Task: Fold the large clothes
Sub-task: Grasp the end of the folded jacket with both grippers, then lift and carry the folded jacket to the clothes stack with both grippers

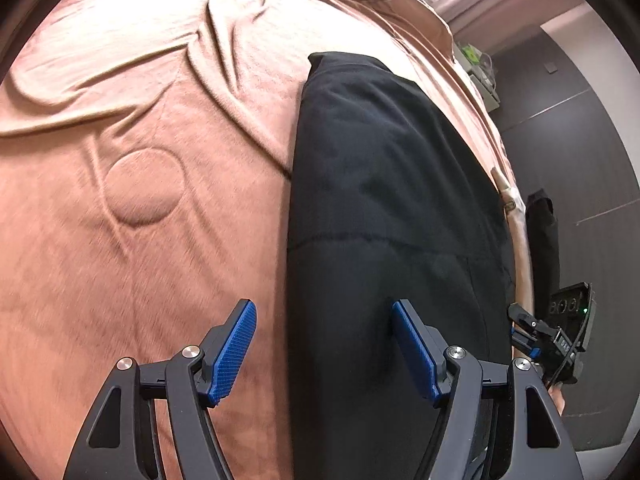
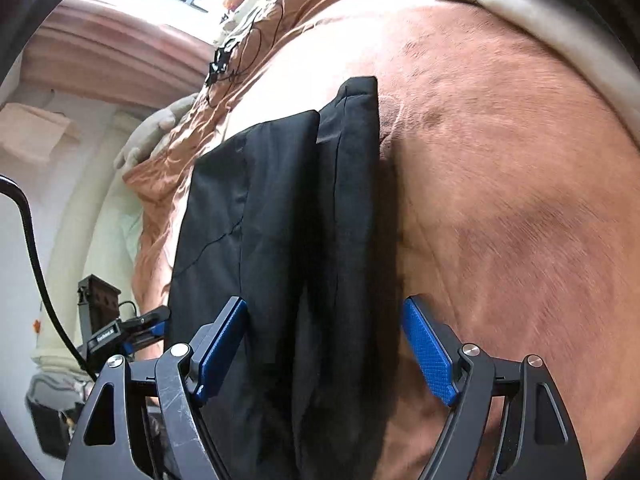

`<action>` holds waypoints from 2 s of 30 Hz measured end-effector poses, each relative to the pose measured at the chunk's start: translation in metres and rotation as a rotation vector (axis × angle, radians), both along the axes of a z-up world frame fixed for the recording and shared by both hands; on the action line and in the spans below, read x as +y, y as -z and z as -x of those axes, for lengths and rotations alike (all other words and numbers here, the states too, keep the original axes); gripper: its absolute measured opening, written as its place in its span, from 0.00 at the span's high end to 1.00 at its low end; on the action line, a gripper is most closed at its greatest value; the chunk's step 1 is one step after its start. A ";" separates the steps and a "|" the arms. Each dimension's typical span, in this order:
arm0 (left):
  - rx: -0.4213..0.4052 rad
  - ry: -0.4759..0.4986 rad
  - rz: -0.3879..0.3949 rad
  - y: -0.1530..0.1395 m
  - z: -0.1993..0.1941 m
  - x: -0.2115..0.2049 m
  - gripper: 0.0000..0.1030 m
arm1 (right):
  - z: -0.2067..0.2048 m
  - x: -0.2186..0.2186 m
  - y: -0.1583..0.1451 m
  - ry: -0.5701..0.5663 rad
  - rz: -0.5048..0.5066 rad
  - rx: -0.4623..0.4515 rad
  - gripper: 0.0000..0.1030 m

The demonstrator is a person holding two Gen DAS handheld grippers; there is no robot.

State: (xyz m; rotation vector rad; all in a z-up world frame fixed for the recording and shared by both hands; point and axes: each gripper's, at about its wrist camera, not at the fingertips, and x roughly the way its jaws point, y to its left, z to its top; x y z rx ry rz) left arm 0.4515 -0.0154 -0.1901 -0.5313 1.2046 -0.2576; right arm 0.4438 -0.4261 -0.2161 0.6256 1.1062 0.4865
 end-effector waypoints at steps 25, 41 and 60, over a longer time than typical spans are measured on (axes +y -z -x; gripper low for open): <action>-0.006 -0.024 -0.036 0.011 -0.103 -0.021 0.32 | -0.087 0.021 0.019 -0.137 -0.086 0.017 0.59; -0.128 -0.017 -0.058 -0.054 -0.053 -0.015 0.73 | -0.057 0.042 -0.053 -0.133 0.023 -0.139 0.88; -0.361 -0.073 -0.037 -0.170 0.059 -0.023 0.78 | 0.056 0.055 -0.174 -0.121 0.064 -0.411 0.89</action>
